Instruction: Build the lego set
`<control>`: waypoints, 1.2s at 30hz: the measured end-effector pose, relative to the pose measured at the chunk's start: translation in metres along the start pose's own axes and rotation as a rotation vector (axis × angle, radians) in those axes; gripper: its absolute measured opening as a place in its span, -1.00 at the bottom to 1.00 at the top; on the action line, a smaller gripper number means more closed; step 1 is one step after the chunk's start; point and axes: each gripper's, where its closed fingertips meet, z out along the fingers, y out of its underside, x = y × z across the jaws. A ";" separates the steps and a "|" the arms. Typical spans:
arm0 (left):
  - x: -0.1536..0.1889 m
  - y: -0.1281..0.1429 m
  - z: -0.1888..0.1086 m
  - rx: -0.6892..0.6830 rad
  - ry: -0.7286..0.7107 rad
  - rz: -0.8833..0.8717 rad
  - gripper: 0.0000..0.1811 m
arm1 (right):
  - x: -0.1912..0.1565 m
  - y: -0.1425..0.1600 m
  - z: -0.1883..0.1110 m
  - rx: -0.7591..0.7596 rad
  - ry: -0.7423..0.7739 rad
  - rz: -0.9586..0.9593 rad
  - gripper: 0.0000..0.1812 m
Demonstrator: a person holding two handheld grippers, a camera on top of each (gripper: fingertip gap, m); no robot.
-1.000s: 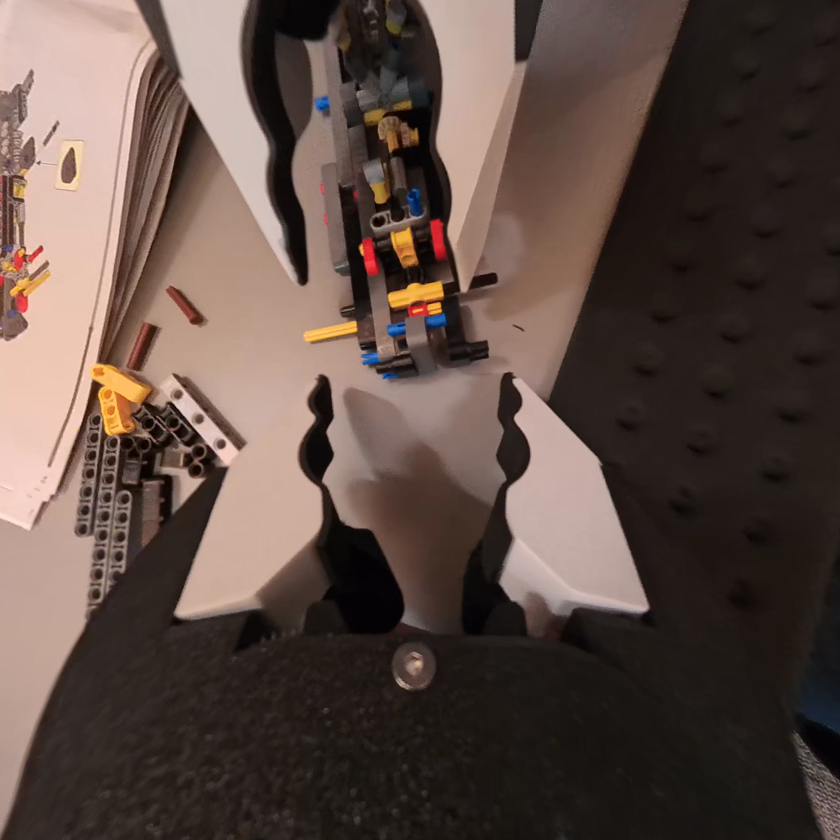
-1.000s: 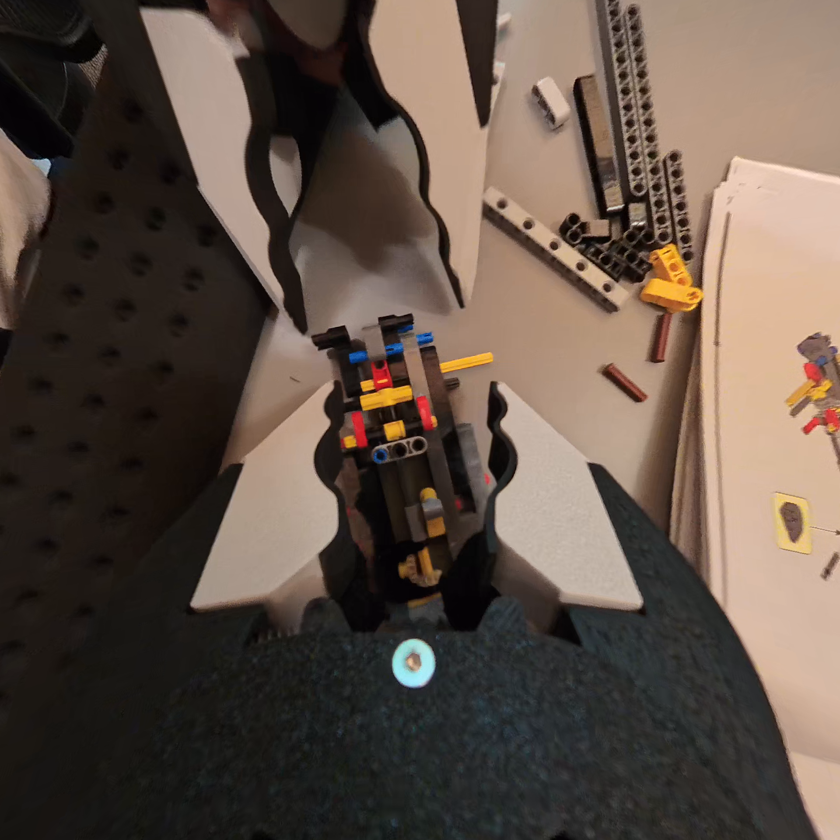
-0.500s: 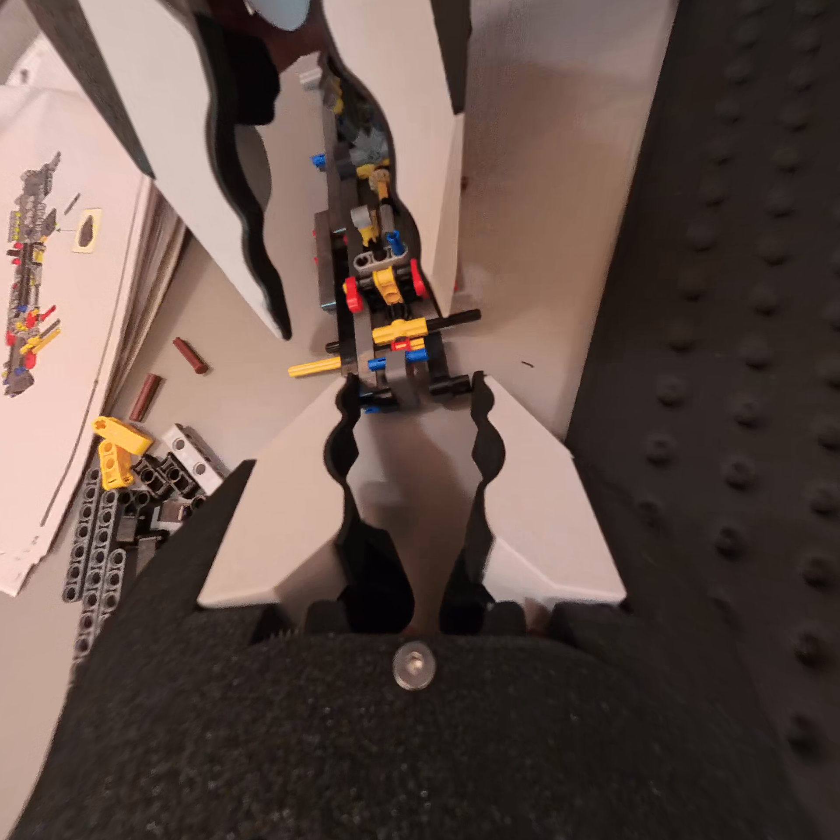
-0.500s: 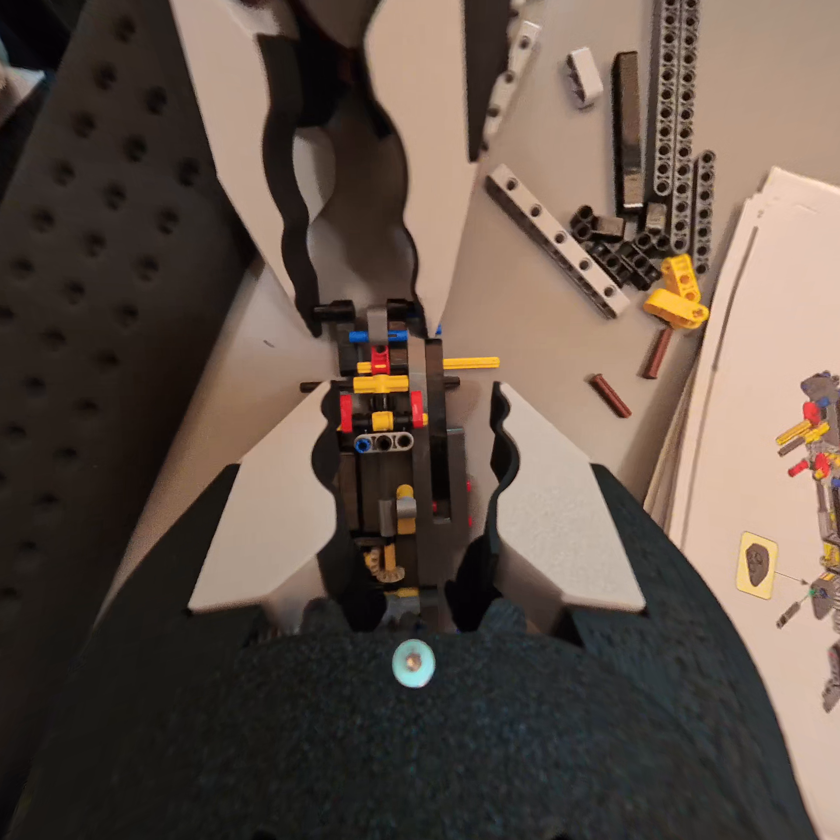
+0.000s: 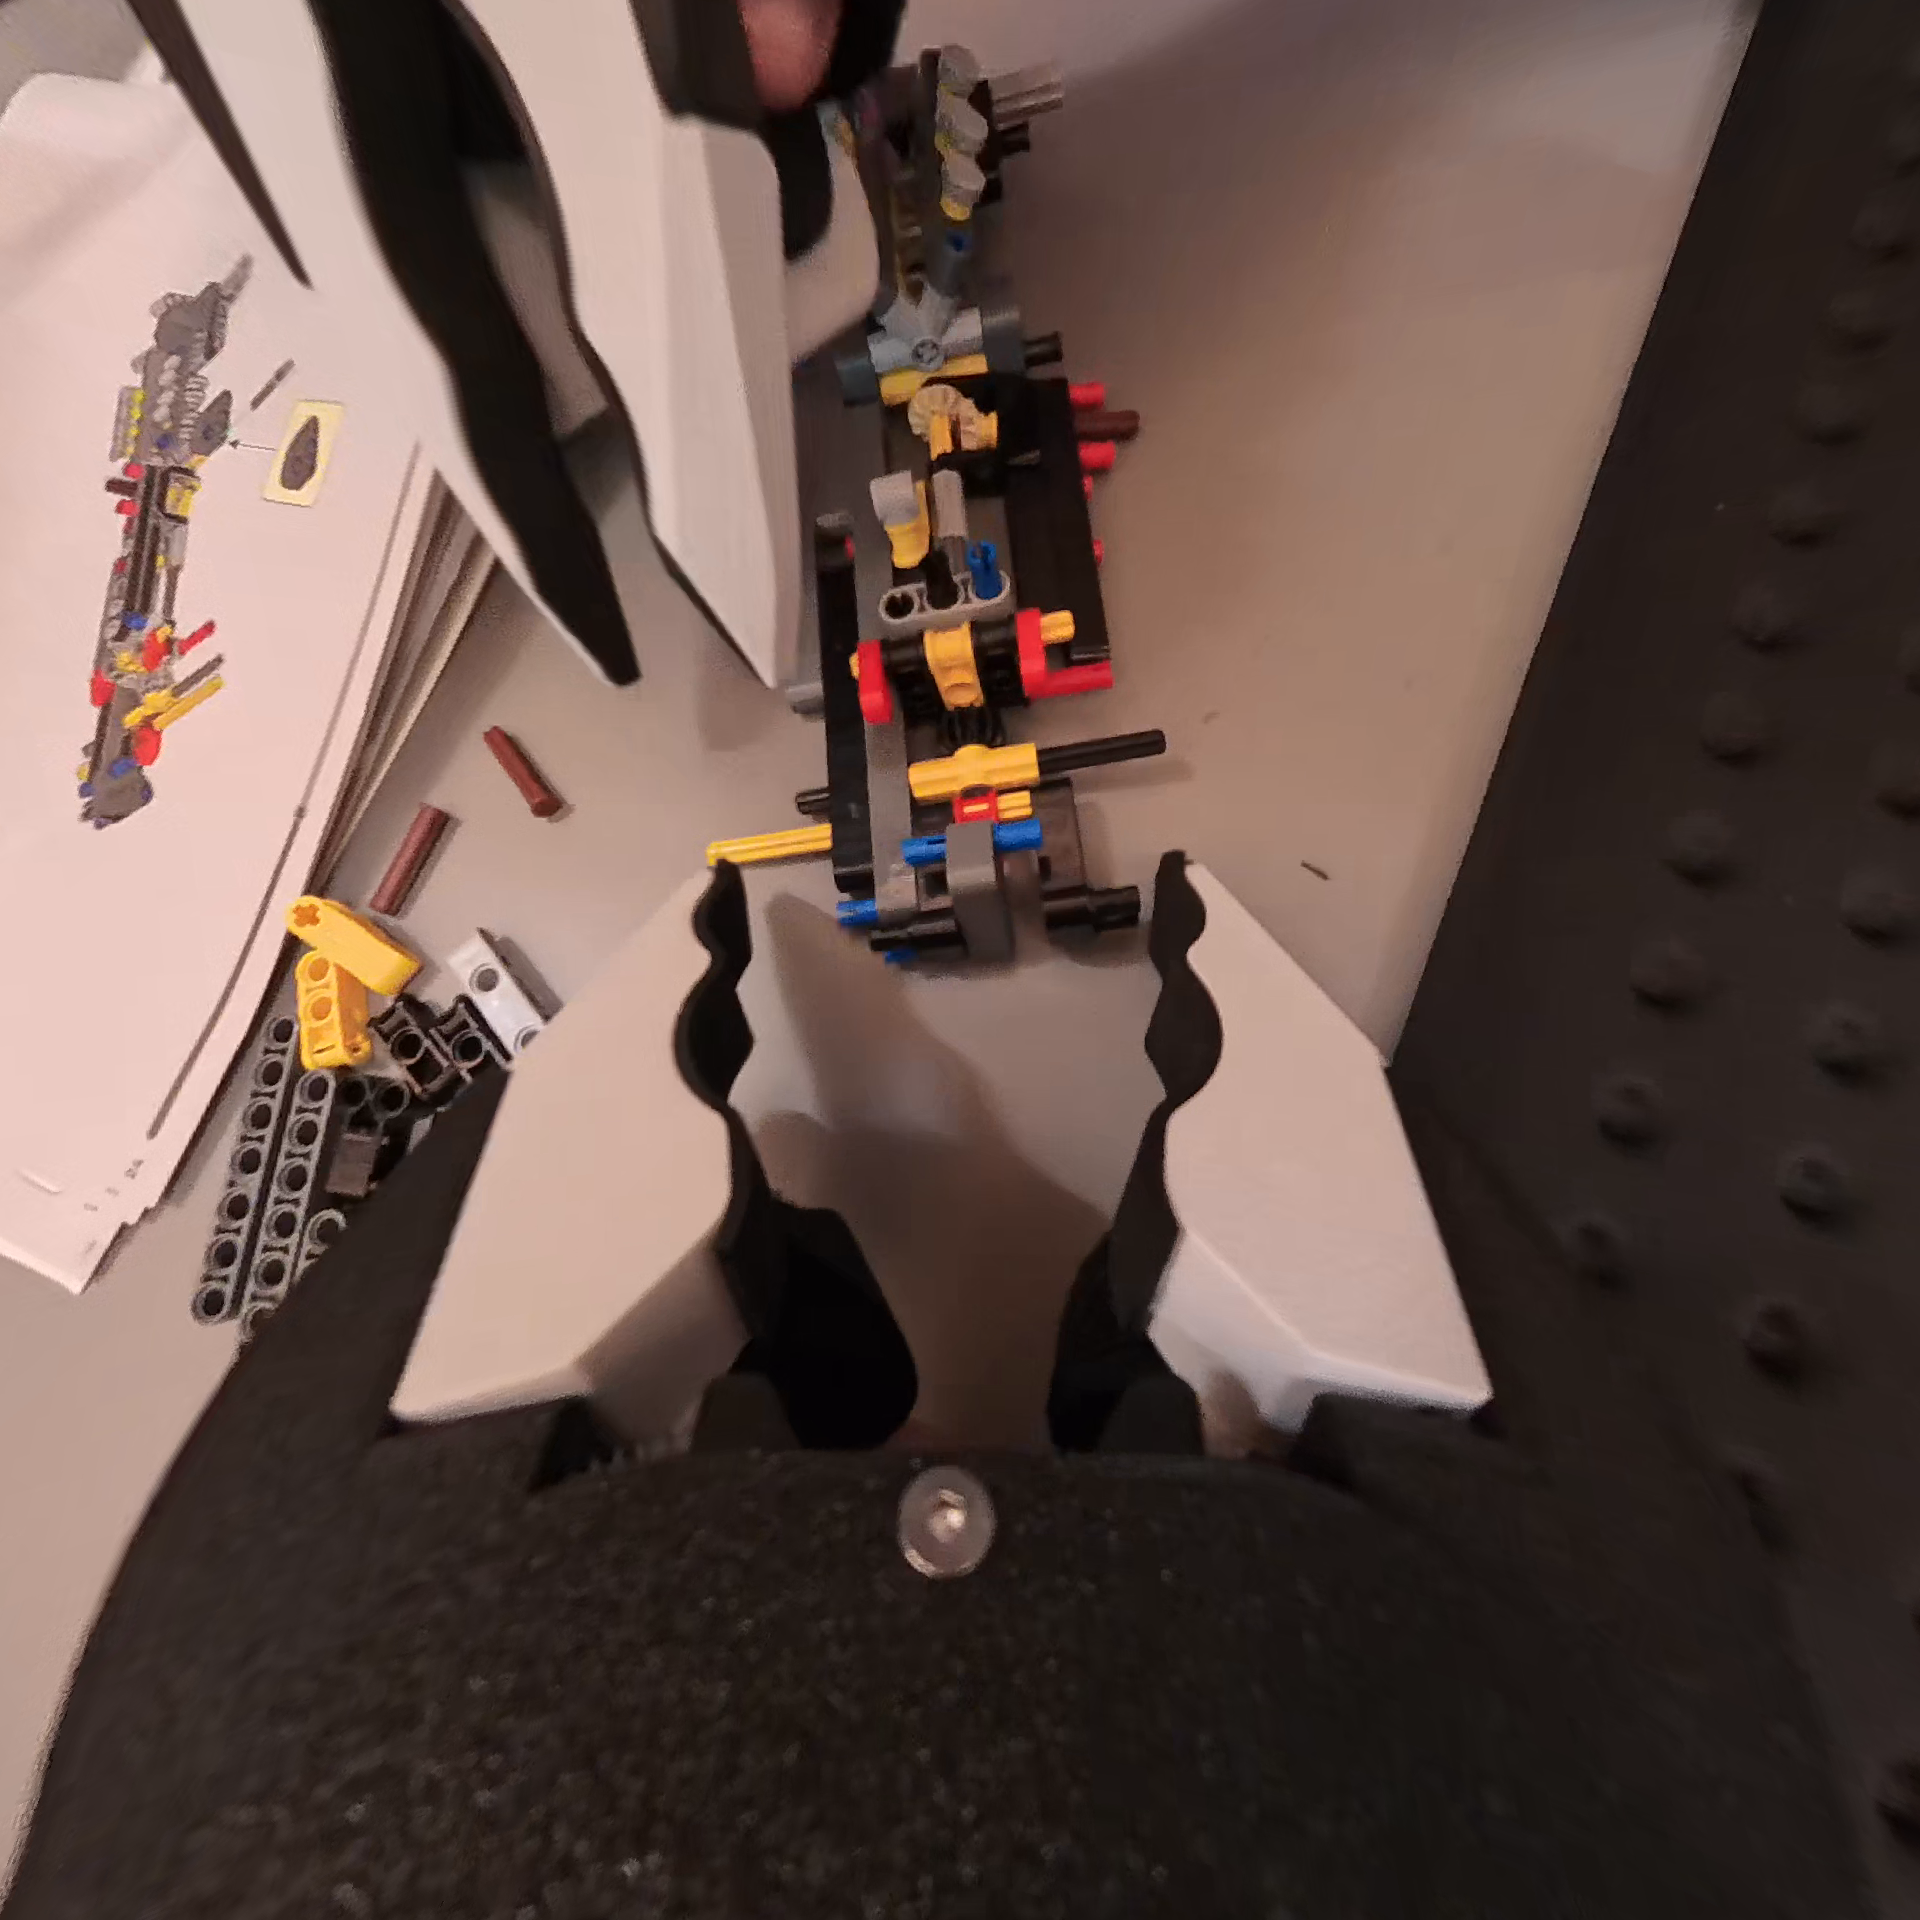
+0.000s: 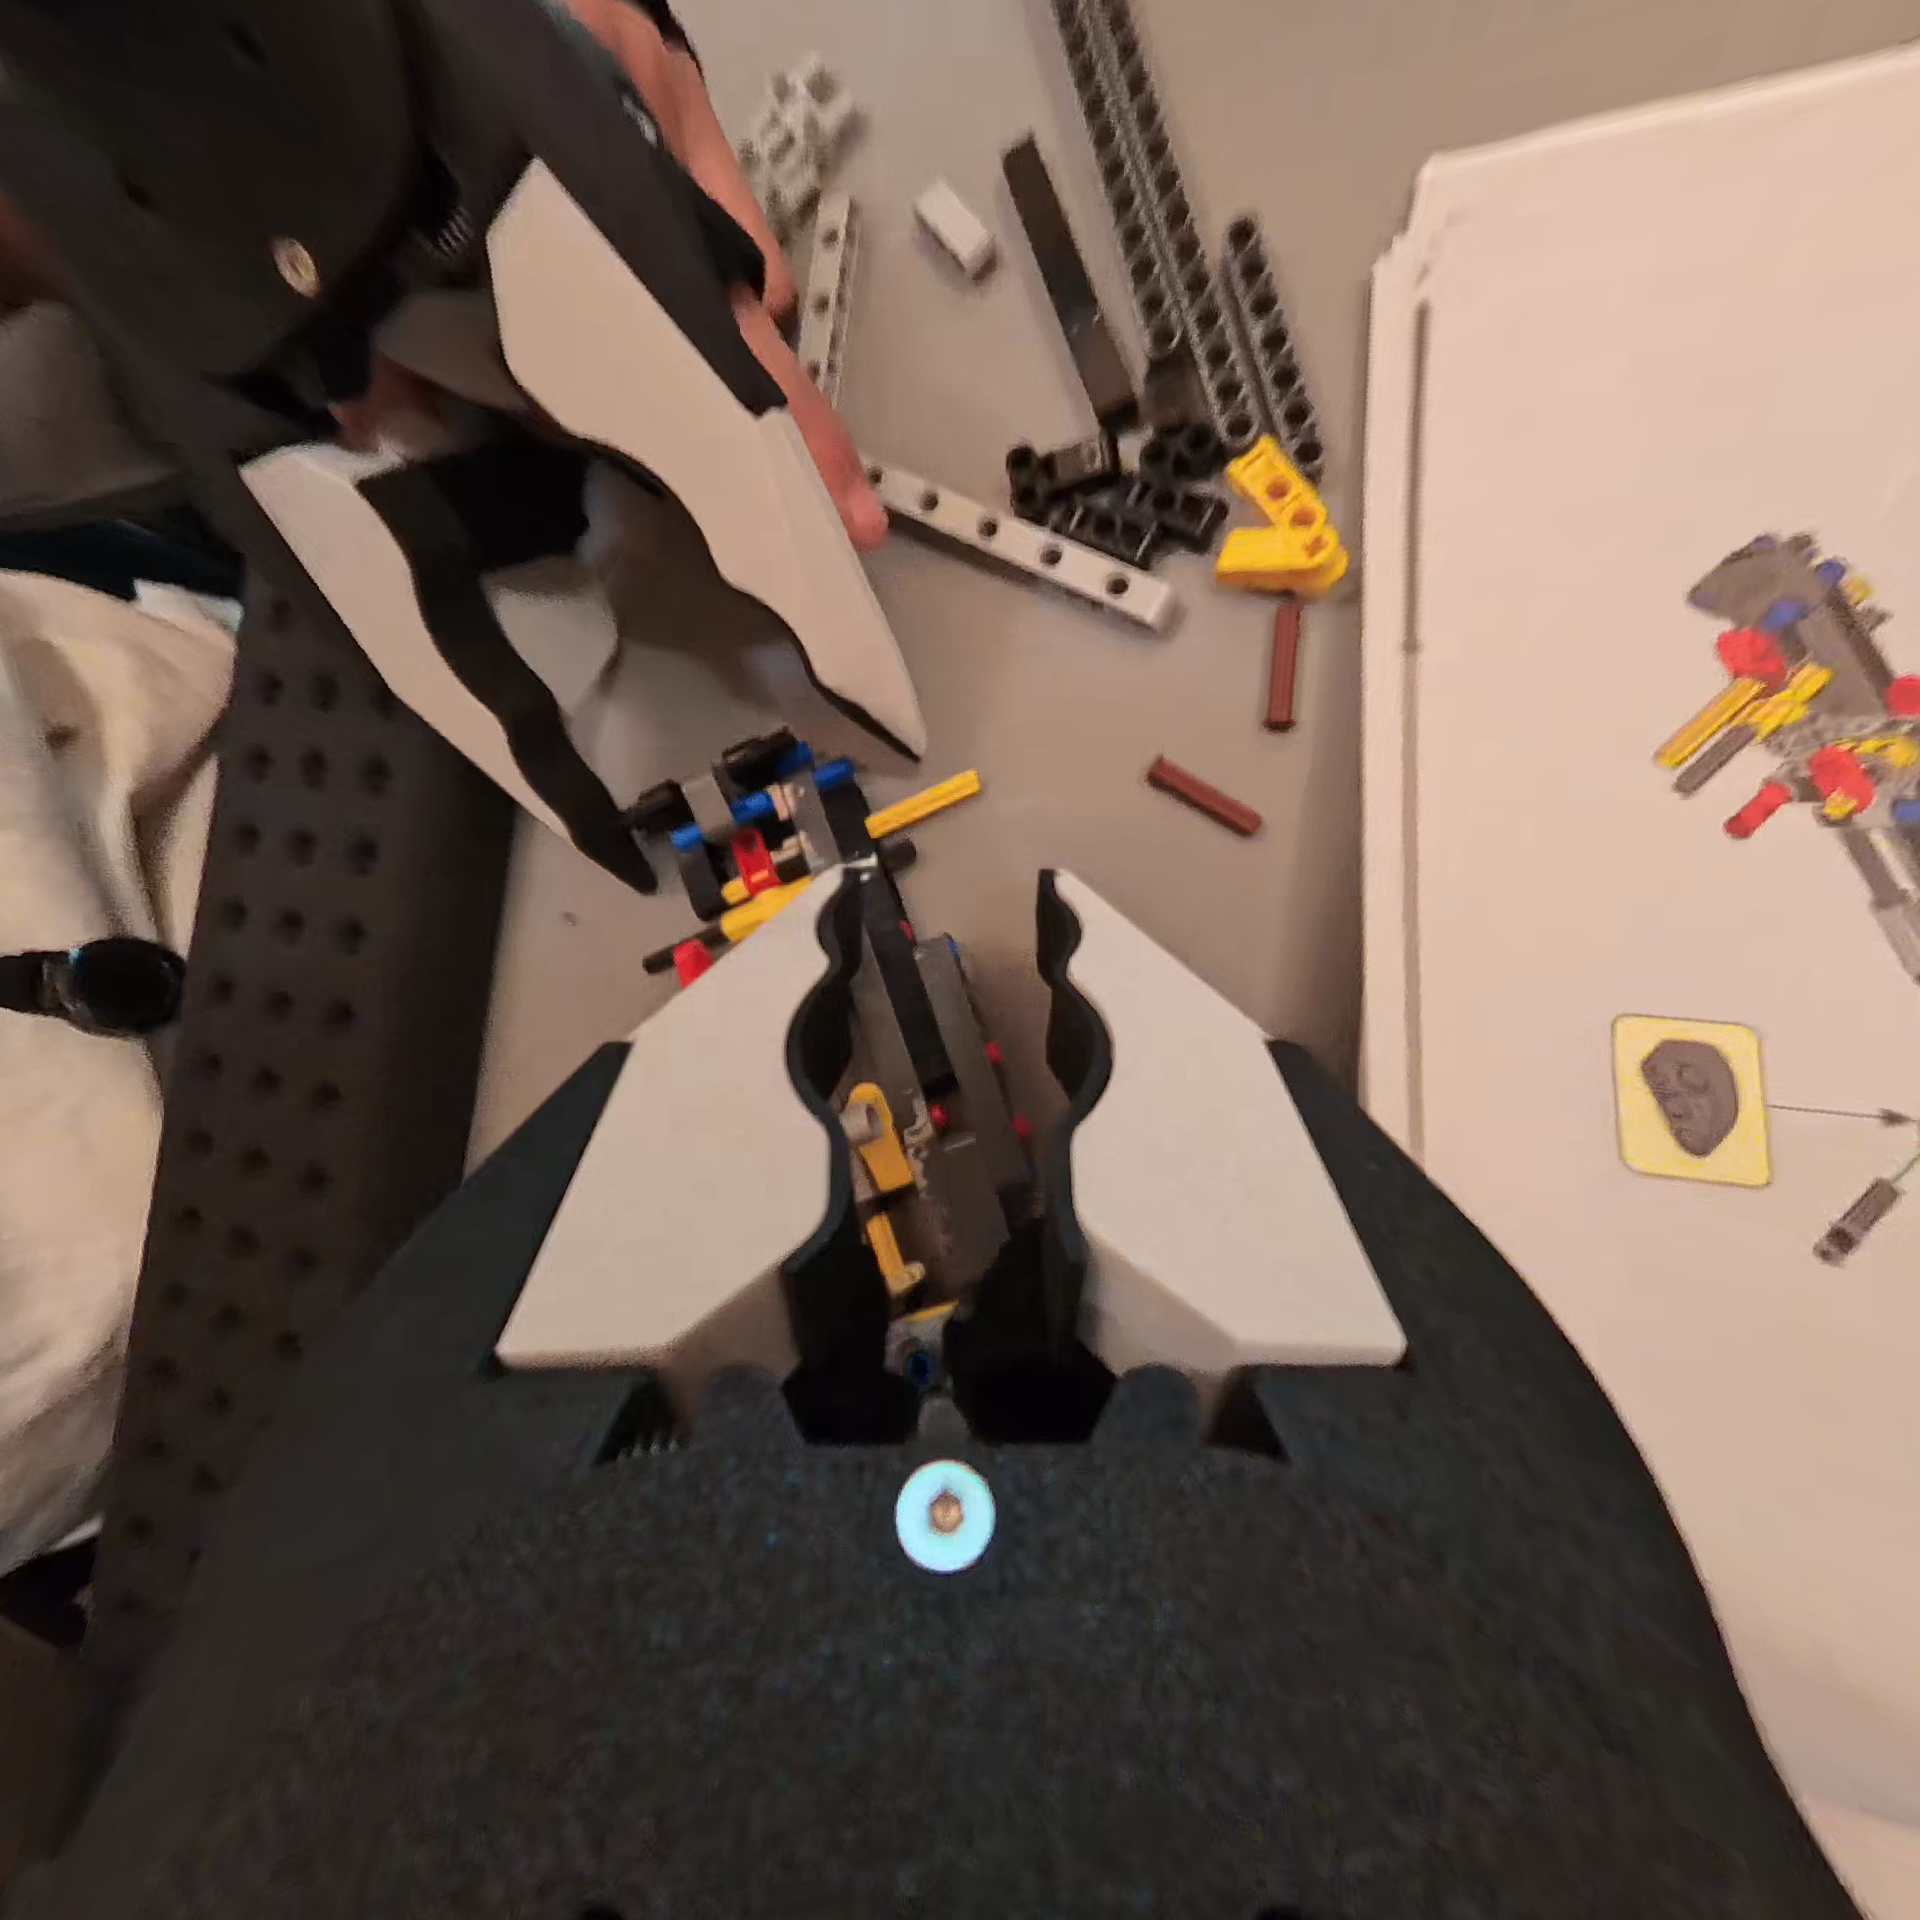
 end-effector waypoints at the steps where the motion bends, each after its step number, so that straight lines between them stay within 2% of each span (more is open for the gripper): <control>1: 0.002 -0.001 0.001 0.000 0.018 -0.004 -0.18 | -0.002 0.003 0.003 -0.024 -0.008 -0.004 -0.66; 3: 0.008 -0.002 0.003 0.001 0.052 0.002 -0.34 | -0.005 0.005 0.007 -0.047 -0.017 -0.004 -0.68; 6: 0.009 -0.005 0.002 0.007 0.016 0.050 -0.36 | -0.008 0.006 0.010 -0.074 -0.056 0.013 -0.68; 9: 0.007 -0.011 0.000 0.037 -0.096 0.194 -0.36 | -0.017 0.005 0.010 -0.068 -0.147 0.058 -0.66; 12: 0.005 -0.018 -0.004 0.058 -0.244 0.403 -0.37 | -0.029 -0.008 0.004 0.009 -0.237 0.076 -0.64; 15: 0.001 -0.022 -0.006 0.059 -0.361 0.551 -0.37 | -0.035 -0.016 -0.004 0.058 -0.265 0.062 -0.74; 17: -0.003 -0.024 -0.007 0.058 -0.396 0.565 -0.37 | -0.031 -0.015 -0.007 0.064 -0.237 0.047 -0.89; 20: -0.009 -0.029 -0.008 0.080 -0.436 0.561 -0.36 | -0.029 -0.018 -0.016 0.124 -0.249 0.076 -0.94; 22: -0.017 -0.037 -0.015 0.125 -0.475 0.481 -0.38 | -0.023 -0.021 -0.023 0.163 -0.225 0.100 -0.96; 24: -0.027 -0.048 -0.028 0.203 -0.486 0.350 -0.25 | -0.018 -0.025 -0.036 0.217 -0.204 0.131 -0.96; 27: -0.053 -0.065 -0.057 0.388 -0.507 0.041 -0.25 | -0.011 -0.038 -0.065 0.384 -0.164 0.147 -0.96; 28: -0.058 -0.068 -0.061 0.444 -0.466 -0.071 -0.23 | -0.013 -0.043 -0.075 0.445 -0.174 0.154 -0.97; 30: -0.064 -0.075 -0.061 0.533 -0.340 -0.263 -0.31 | -0.015 -0.051 -0.096 0.574 -0.179 0.183 -0.97; 33: -0.058 -0.096 -0.061 0.662 -0.082 -0.423 -0.38 | -0.015 -0.062 -0.131 0.789 -0.191 0.246 -0.96; 34: -0.056 -0.105 -0.063 0.705 -0.007 -0.449 -0.45 | -0.014 -0.064 -0.143 0.873 -0.201 0.278 -0.98; 35: -0.055 -0.114 -0.066 0.749 0.057 -0.462 -0.63 | -0.016 -0.065 -0.153 0.947 -0.227 0.299 -0.97; 36: -0.056 -0.123 -0.069 0.790 0.096 -0.476 -0.70 | -0.018 -0.064 -0.160 0.999 -0.242 0.314 -0.97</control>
